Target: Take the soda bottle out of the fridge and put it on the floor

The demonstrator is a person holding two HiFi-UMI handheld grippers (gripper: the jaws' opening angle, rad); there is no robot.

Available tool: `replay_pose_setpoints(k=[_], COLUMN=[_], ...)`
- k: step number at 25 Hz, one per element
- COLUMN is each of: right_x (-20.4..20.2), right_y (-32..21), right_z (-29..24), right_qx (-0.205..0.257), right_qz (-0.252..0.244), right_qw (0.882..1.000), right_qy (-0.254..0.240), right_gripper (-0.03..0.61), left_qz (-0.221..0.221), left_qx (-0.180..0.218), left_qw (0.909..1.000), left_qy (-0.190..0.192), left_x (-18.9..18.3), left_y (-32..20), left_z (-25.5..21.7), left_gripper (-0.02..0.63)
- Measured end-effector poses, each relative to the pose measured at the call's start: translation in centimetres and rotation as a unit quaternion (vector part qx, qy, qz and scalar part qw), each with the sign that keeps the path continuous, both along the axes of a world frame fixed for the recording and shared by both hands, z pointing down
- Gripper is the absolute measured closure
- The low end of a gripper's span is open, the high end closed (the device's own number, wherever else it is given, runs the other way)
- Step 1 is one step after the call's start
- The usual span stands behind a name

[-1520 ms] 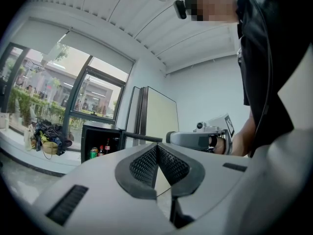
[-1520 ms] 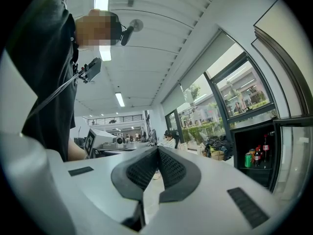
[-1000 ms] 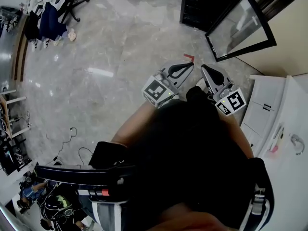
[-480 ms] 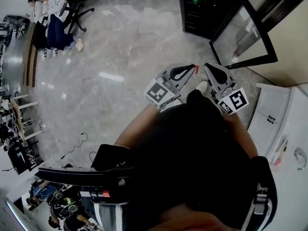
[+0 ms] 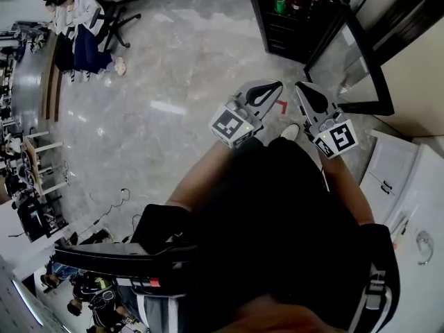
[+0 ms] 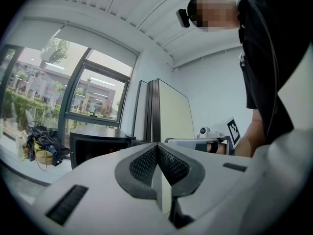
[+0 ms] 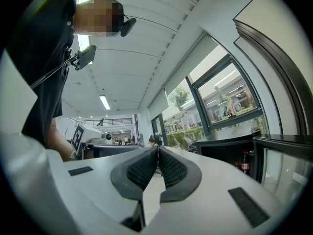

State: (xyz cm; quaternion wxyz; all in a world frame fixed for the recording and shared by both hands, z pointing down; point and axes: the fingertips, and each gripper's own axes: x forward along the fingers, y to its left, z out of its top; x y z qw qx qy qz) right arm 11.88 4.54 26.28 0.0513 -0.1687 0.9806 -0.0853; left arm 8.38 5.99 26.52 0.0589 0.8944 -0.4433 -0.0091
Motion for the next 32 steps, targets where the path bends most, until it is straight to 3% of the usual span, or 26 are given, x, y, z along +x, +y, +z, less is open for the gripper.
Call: replay_pose_setpoints(k=[7,15,21,25,29,32], right_x=[-1.0,-6.0,-10.3,-12.0,-11.9,-11.4], right_y=[-4.3,-9.9,-15.2,-20.2,-24.0,-27.3], right_z=[1.0,3.4,7.2,9.7,13.2,17.0], right_qx=[-0.017,-0.029,-0.052,-0.048,-0.051,-0.067], right_qz=[0.022,0.069,0.129,0.165,0.19,0.206], right_qw=[1.0,0.997,0.987,0.98,0.974,0.969], right_qy=[-0.003,0.027,0.076,0.097,0.113,0.12], right_gripper=[0.568,0.568,0.566,0.566,0.558,0.499], left_qz=[0.003,0.035,0.082,0.088,0.086,0.072], left_qx=[-0.013,-0.021,-0.027,-0.036,-0.038,-0.053], left_qw=[0.9999,0.9992,0.9962,0.9953,0.9953,0.9956], left_qy=[0.002,-0.006,0.011,0.02,0.023,0.03], left_x=[-0.9,-6.2,-10.7,-13.5,-13.9,-13.9], left_y=[-3.7,-10.0,-15.0,-19.2,-22.2,-24.6], left_z=[1.1,3.0,5.4,7.5,9.6,11.6], left_gripper=[0.612,0.612,0.612,0.612,0.612,0.612])
